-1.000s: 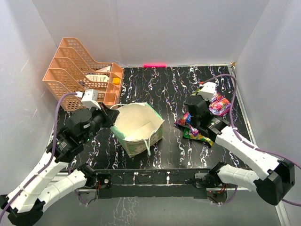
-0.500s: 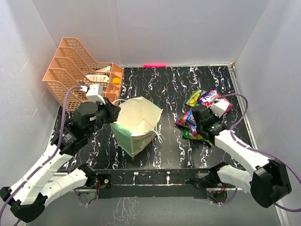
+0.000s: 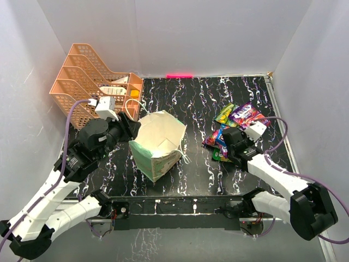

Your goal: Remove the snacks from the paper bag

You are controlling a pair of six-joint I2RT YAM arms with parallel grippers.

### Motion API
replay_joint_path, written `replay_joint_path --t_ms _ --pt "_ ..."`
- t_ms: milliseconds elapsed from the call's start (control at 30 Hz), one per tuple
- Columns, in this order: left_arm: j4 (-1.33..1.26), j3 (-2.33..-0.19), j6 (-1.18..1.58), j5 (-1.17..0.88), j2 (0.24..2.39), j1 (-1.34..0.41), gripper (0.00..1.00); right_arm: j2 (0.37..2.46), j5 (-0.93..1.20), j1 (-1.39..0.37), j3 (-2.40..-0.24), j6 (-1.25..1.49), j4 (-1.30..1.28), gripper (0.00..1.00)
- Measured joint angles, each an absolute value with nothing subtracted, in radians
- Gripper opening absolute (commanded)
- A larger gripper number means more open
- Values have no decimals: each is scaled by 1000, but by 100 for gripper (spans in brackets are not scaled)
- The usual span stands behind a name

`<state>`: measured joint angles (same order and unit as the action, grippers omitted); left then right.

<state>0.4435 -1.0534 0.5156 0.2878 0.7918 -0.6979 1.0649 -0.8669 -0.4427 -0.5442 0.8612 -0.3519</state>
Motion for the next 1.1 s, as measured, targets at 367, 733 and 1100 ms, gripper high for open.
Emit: replay_joint_path --t_ms 367,733,1100 --pt "460 -1108 480 293 772 -698 82 1047 -852 -443 -510 891 -340 33" --pt "554 -1213 399 369 738 -698 98 840 -730 -442 -566 821 -469 88" --pt "638 -1518 300 438 735 -698 98 678 -261 -442 -1110 444 -624 98"
